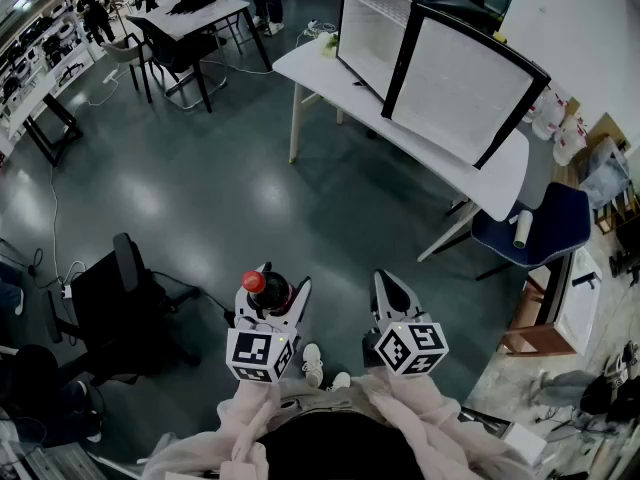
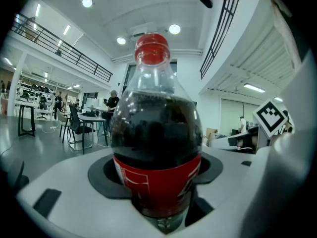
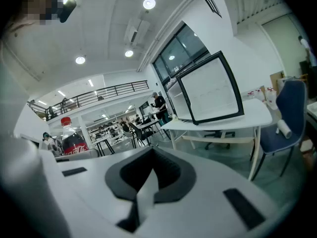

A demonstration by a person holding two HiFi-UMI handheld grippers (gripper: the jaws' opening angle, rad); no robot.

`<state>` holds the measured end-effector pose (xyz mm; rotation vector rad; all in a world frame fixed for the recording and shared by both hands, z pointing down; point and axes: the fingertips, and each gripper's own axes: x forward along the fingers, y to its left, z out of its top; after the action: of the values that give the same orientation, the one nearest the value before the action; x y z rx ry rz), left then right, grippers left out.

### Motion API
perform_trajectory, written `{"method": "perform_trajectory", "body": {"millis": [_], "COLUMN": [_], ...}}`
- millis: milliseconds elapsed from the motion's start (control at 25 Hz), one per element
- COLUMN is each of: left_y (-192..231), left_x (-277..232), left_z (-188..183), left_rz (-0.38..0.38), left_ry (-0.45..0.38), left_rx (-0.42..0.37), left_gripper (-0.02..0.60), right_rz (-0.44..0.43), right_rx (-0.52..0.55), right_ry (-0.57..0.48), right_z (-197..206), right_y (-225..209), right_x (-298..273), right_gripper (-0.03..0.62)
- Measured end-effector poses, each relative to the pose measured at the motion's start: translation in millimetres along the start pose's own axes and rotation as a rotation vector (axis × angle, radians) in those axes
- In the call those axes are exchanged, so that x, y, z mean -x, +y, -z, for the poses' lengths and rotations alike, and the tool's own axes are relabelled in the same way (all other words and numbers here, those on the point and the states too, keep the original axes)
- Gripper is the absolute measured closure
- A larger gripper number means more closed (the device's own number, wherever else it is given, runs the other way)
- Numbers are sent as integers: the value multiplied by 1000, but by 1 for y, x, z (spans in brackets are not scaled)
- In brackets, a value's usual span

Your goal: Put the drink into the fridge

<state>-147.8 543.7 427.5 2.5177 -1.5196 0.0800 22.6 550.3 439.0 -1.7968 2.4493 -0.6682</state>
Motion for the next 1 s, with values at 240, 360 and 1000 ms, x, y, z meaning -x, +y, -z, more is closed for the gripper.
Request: {"method": "perform_trajectory", "body": {"millis": [240, 360, 1000], "left_y": [-29, -35, -23], "left_x": [27, 31, -6], "left_z": [6, 6, 0], "left_rz": [22, 26, 65], "left_ry": [8, 2, -1], "left_rx": [7, 4, -32], "left_gripper": [262, 262, 262], "right_rz": [26, 37, 105], "right_rx": [67, 81, 64], "right_ry": [-31, -45, -60], "right_z": [-6, -10, -15], "right_y": [-6, -10, -26], "right_x": [39, 46, 17], "right_gripper": [586, 585, 583]}}
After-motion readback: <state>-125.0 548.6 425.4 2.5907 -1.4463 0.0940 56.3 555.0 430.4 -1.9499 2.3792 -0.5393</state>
